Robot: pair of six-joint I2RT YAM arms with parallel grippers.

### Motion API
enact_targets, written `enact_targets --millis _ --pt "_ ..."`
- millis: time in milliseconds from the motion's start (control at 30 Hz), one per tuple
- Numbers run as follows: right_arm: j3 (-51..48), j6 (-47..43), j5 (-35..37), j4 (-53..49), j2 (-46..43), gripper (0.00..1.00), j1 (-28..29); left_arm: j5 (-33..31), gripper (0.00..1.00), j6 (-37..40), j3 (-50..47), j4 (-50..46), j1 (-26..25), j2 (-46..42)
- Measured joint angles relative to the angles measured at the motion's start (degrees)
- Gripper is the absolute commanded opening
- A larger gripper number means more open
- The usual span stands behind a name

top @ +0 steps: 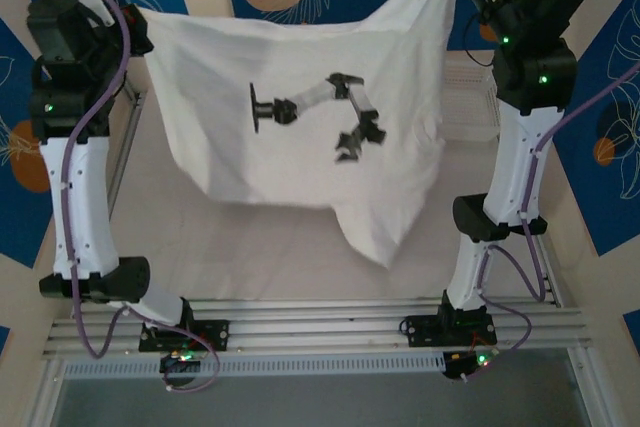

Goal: Fold the inside-out t-shirt

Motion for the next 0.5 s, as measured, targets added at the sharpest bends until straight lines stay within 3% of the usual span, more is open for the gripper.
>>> enact_targets --millis 200,400,500 --pt "2.8 0.5 -2.9 -1.5 -3.3 0.00 1.3 0.1 0.00 2.9 -7.8 4.8 0.1 -10.4" --pt "3.9 -6.6 -9.4 -19.0 -3.3 0.00 2.1 3.5 0.00 5.3 -35.6 12.5 0.3 -21.5" --pt "0.5 -11.0 -5.7 -32.8 -1.5 0.00 6.4 4.6 0.00 3.5 -53.4 16.0 0.4 -25.0"
